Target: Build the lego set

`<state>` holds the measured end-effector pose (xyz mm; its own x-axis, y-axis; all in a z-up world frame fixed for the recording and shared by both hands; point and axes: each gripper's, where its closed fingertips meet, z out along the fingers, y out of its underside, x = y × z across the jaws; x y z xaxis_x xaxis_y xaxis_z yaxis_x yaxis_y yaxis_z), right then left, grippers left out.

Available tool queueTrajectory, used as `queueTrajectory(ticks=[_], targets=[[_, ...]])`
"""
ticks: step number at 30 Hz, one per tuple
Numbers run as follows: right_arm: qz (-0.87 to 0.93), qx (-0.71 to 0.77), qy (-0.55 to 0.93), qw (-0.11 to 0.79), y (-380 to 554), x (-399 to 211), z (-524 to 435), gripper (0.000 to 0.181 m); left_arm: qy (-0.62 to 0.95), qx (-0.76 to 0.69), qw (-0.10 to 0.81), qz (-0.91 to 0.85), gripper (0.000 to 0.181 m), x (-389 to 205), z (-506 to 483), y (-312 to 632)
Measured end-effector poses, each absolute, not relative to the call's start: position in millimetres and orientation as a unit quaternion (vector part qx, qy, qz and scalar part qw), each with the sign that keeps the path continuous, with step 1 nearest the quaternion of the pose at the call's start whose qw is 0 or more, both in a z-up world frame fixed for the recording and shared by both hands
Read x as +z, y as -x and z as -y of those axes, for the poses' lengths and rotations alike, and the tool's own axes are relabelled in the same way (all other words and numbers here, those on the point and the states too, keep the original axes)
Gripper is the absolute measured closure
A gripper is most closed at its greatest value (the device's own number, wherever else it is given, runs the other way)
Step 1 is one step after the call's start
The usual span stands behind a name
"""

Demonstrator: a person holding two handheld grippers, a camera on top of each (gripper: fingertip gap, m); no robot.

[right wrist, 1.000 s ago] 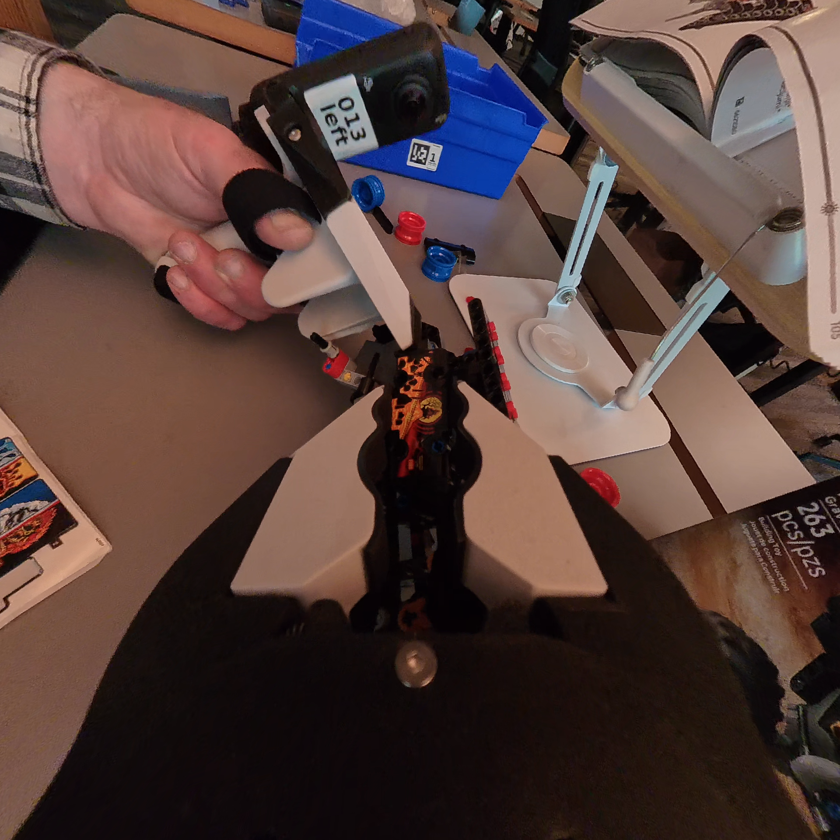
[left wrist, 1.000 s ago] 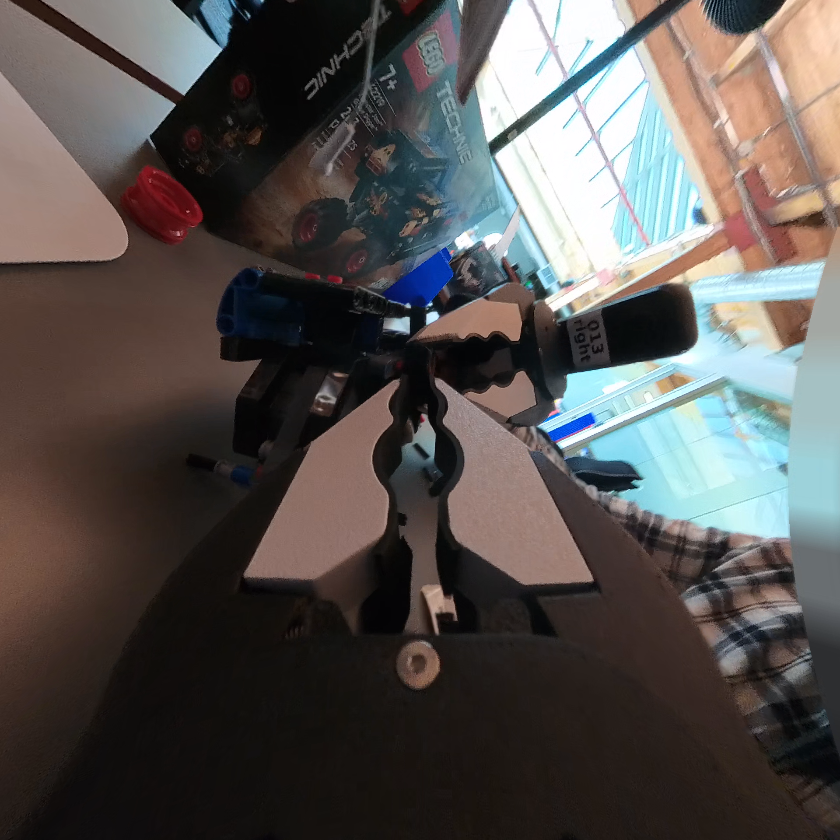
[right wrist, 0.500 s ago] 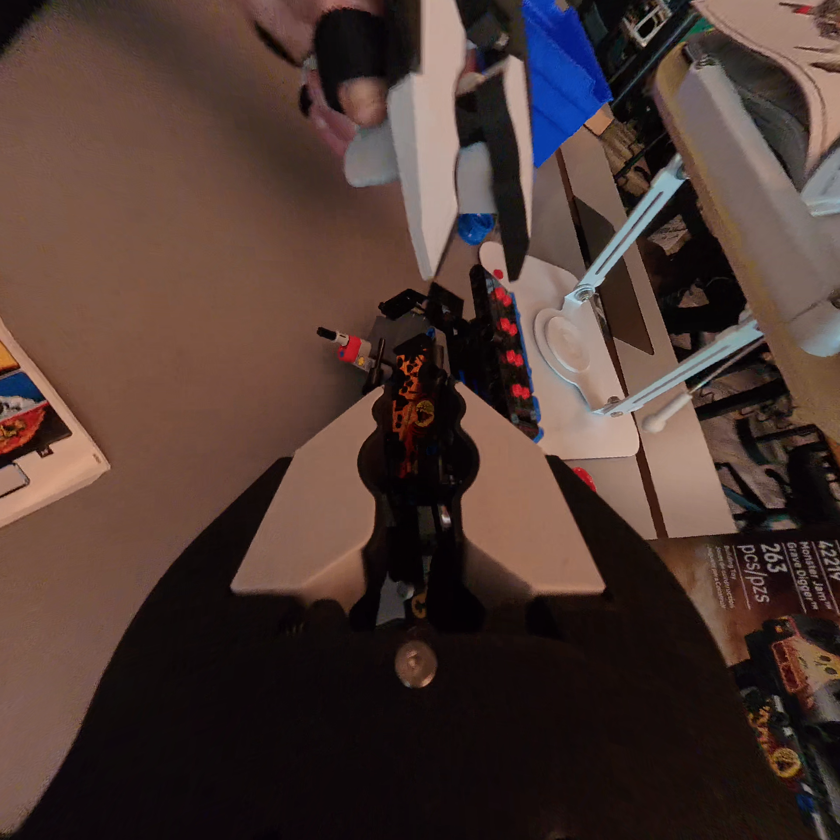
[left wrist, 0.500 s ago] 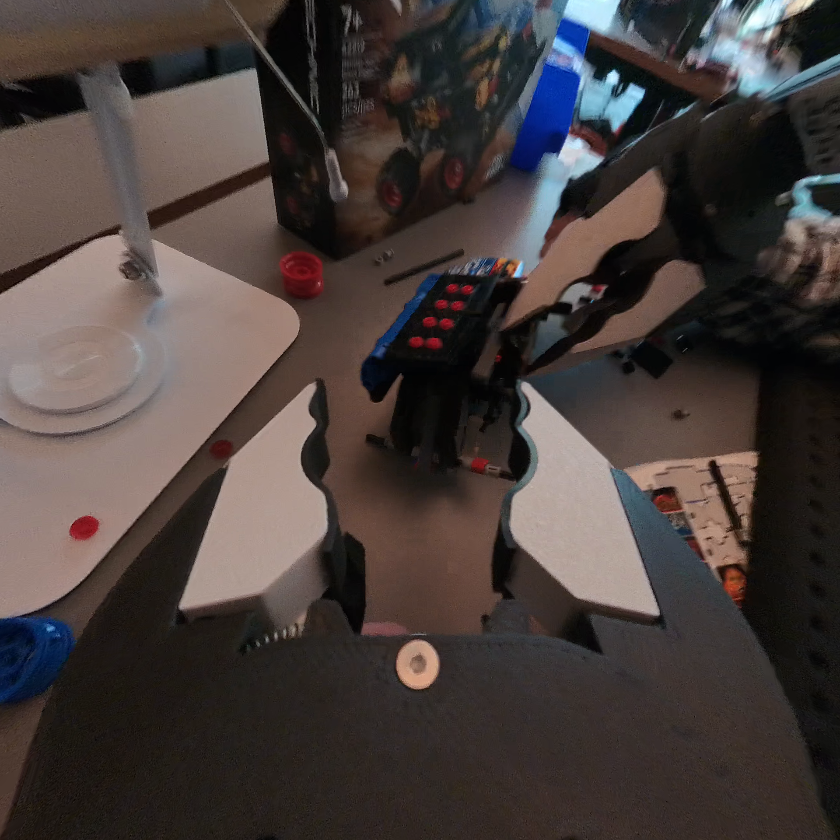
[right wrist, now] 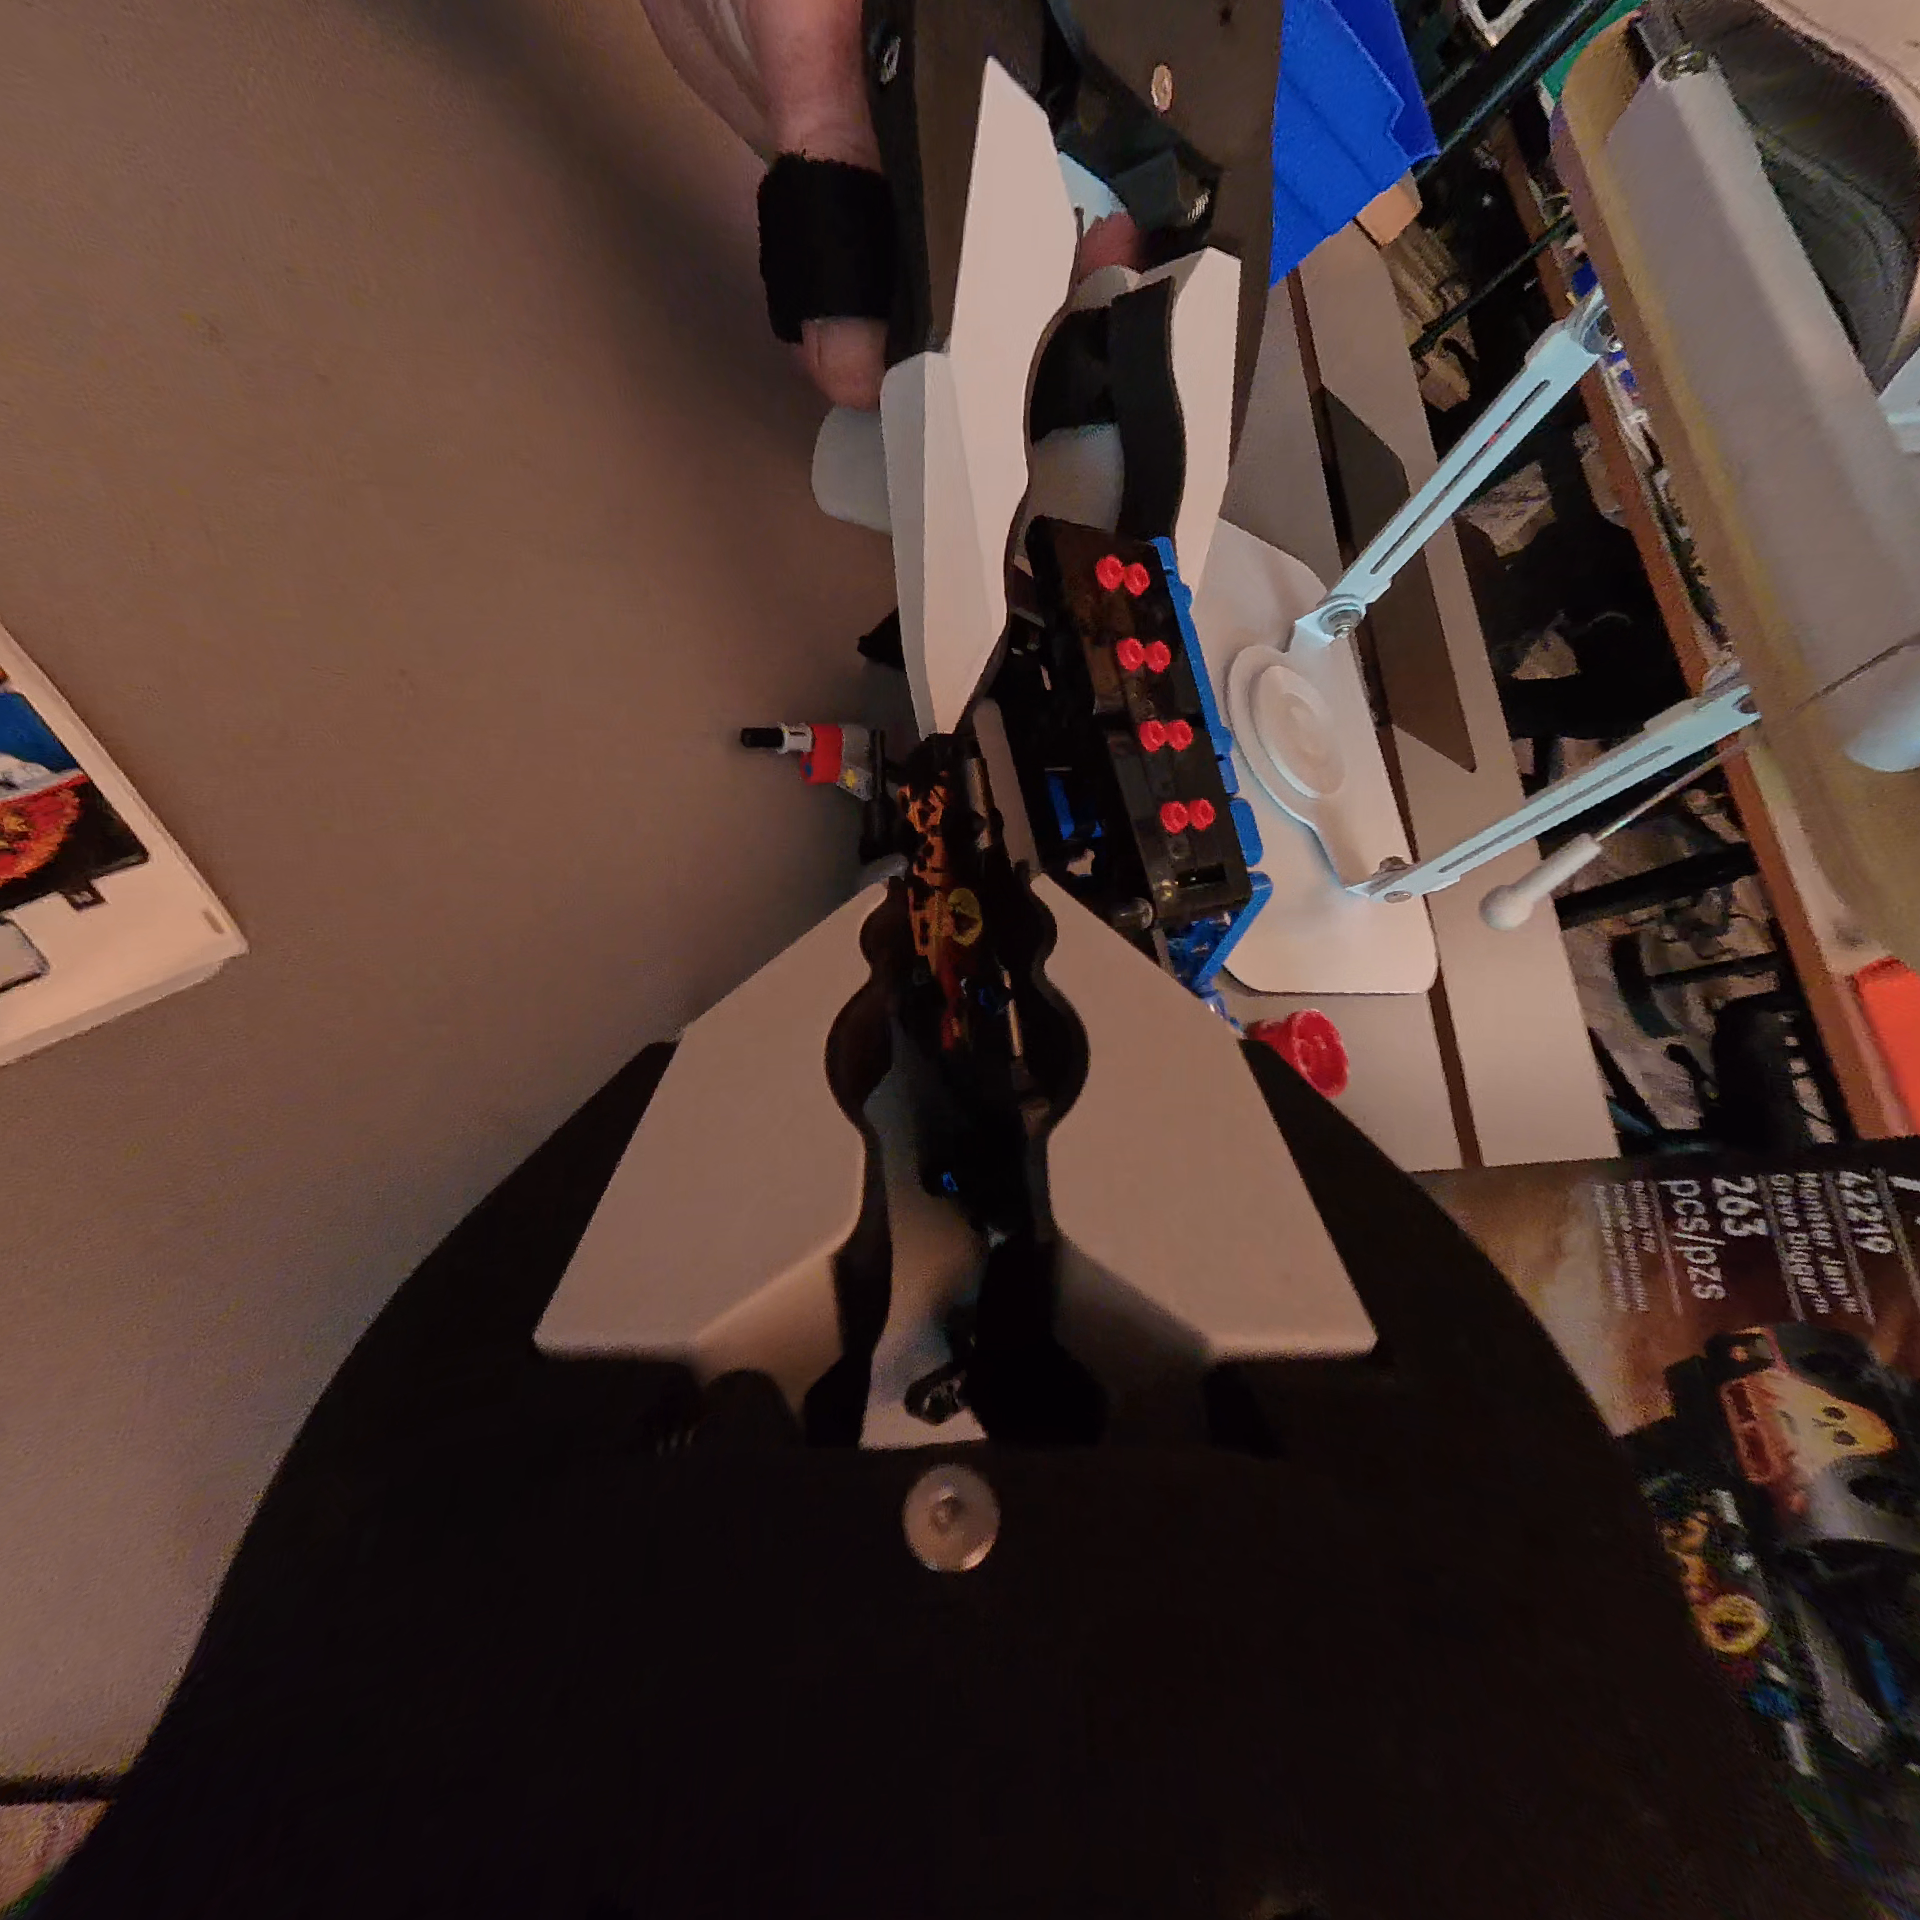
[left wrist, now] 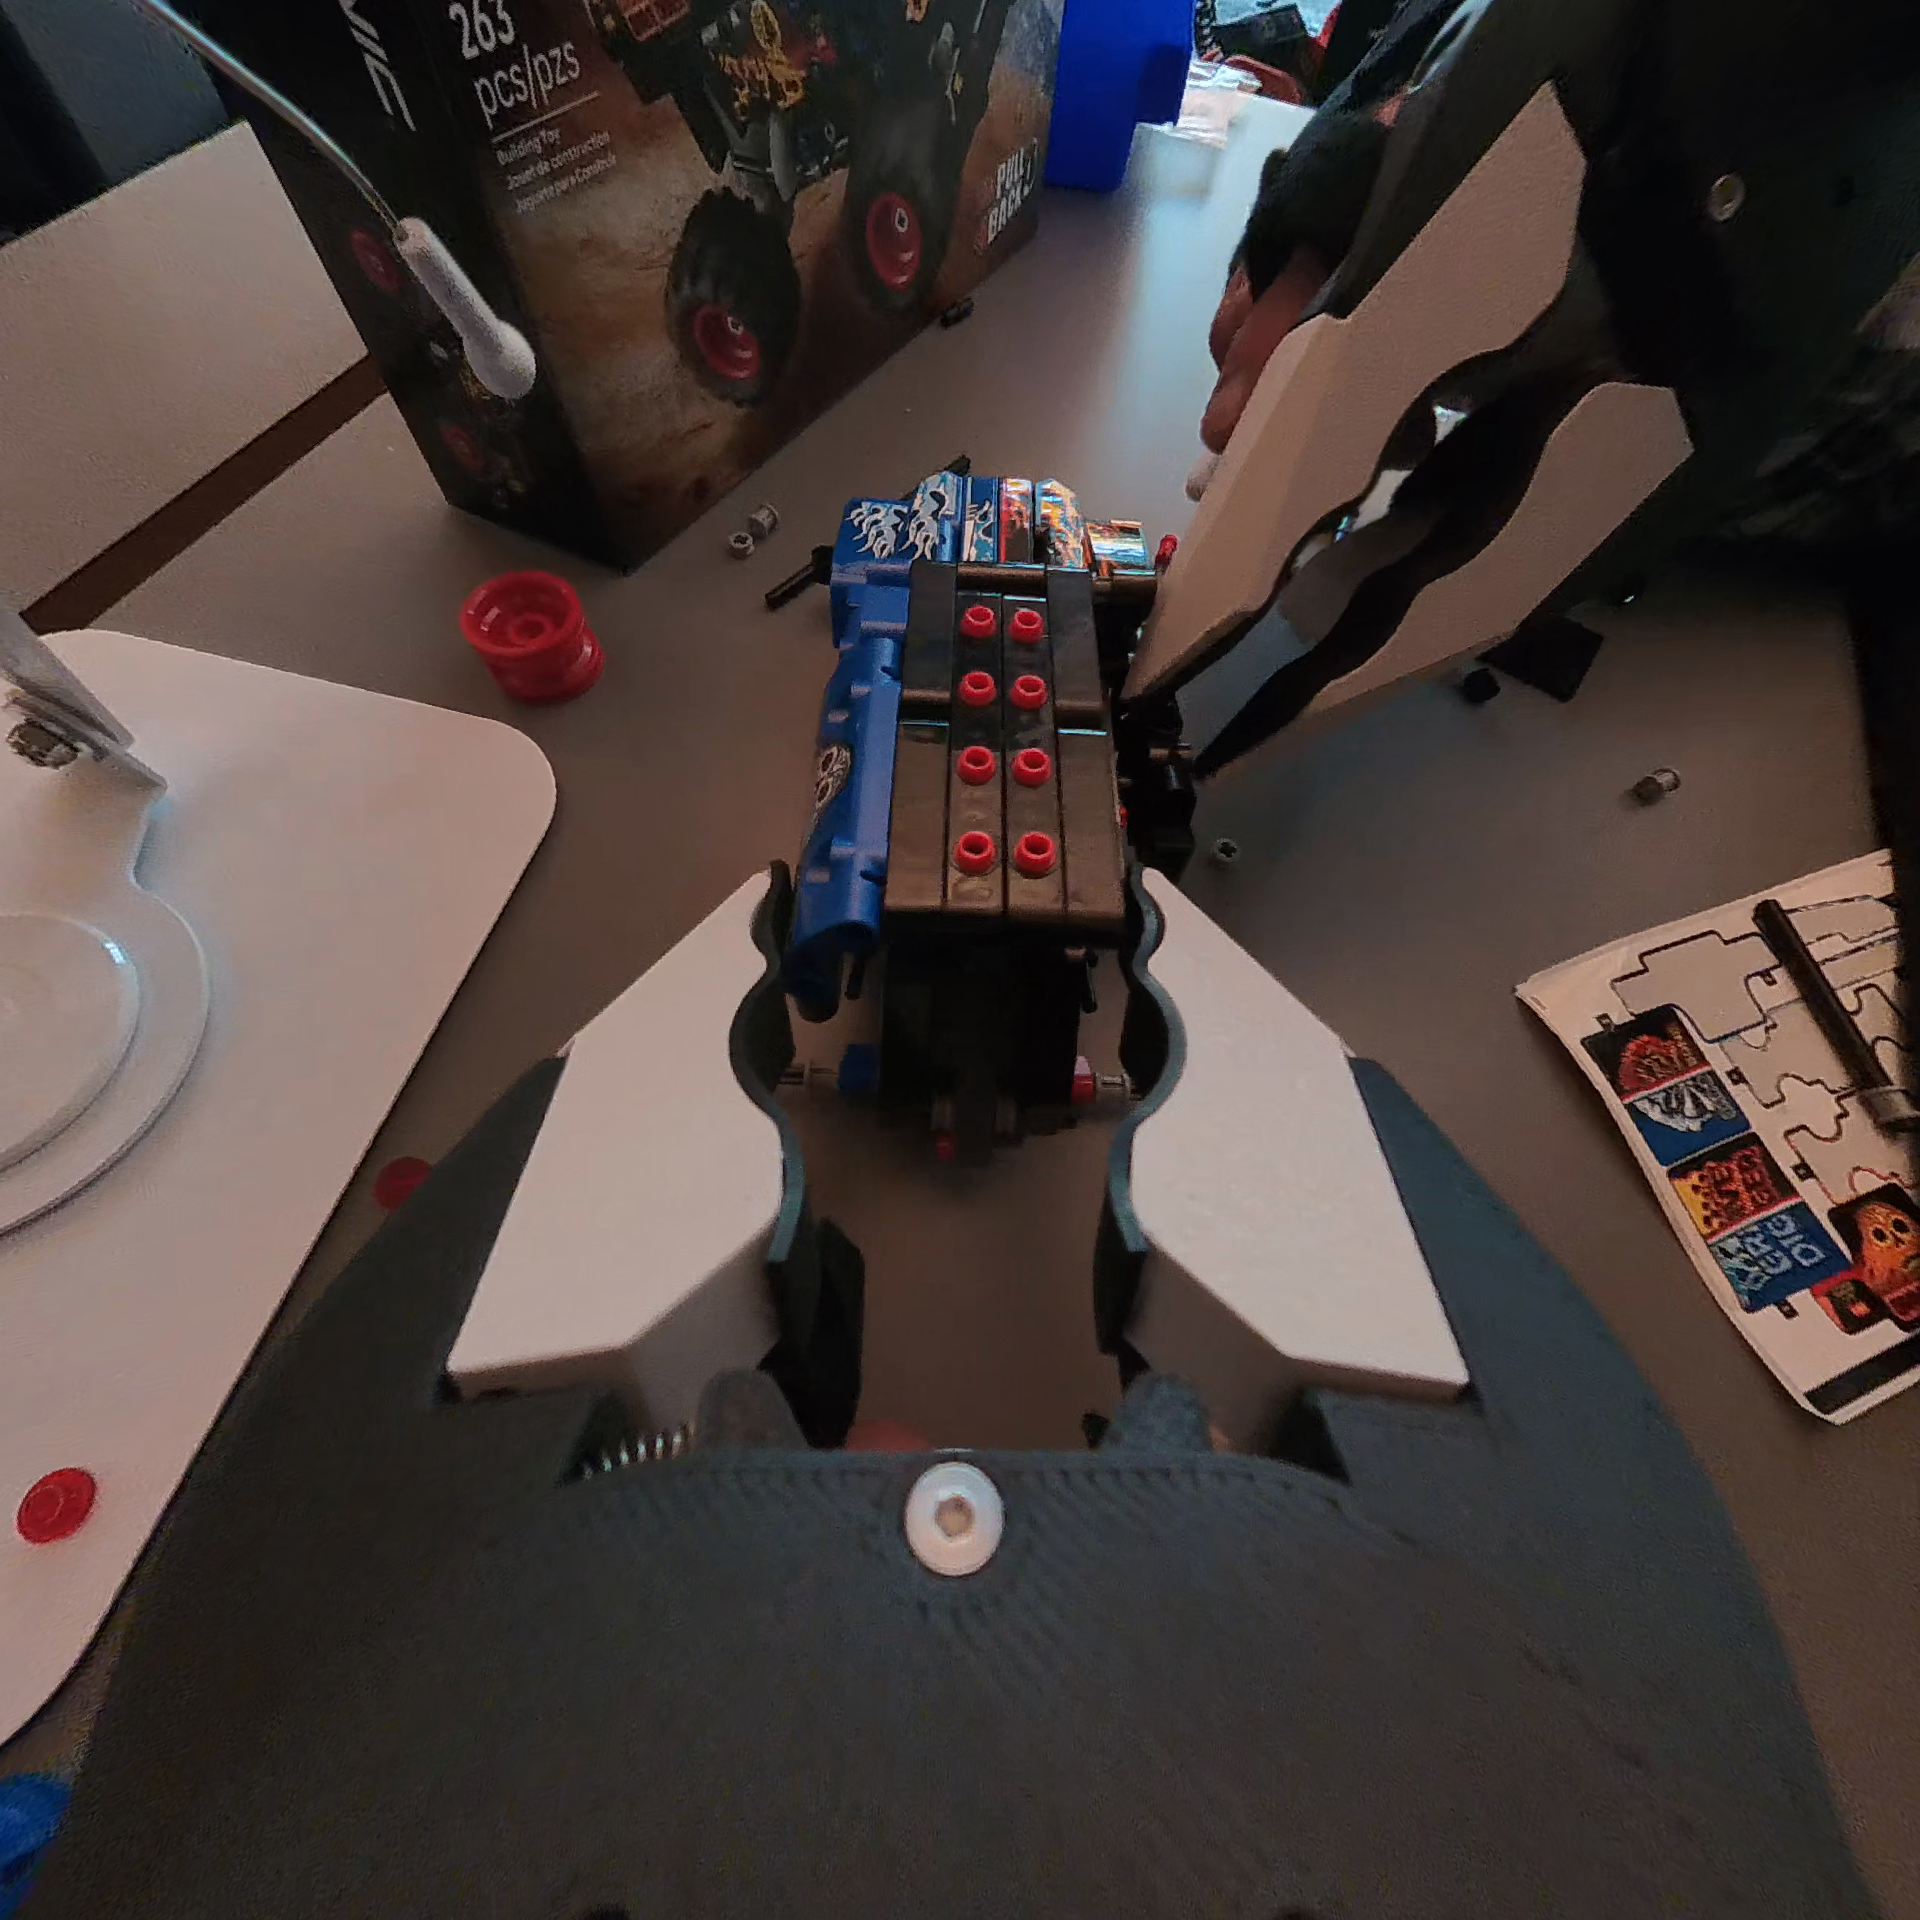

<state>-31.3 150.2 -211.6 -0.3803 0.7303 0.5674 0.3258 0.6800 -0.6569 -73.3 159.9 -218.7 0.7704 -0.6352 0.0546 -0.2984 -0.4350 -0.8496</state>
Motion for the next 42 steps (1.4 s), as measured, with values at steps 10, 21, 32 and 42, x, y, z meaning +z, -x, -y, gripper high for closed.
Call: queueTrajectory(ticks=[10, 21, 32, 42], targets=[[0.798, 0.236, 0.335, 0.442, 32.3, -209.3, -152.9, 0.171, 0.820, -0.193, 0.461, -0.279, 0.120, -218.6, -160.5, 72.1], [0.803, 0.125, 0.282, 0.509, 38.9, -215.9, -153.3, 0.164, 0.822, -0.194, 0.470, -0.255, 0.120, -218.7, -161.0, 72.2], [0.824, 0.137, 0.265, 0.482, 33.0, -216.1, -150.0, 0.166, 0.820, -0.215, 0.468, -0.250, 0.120, -219.4, -160.1, 69.2], [0.808, 0.107, 0.280, 0.507, 38.4, -210.9, -153.4, 0.148, 0.829, -0.222, 0.471, -0.204, 0.120, -218.2, -166.1, 71.5]])
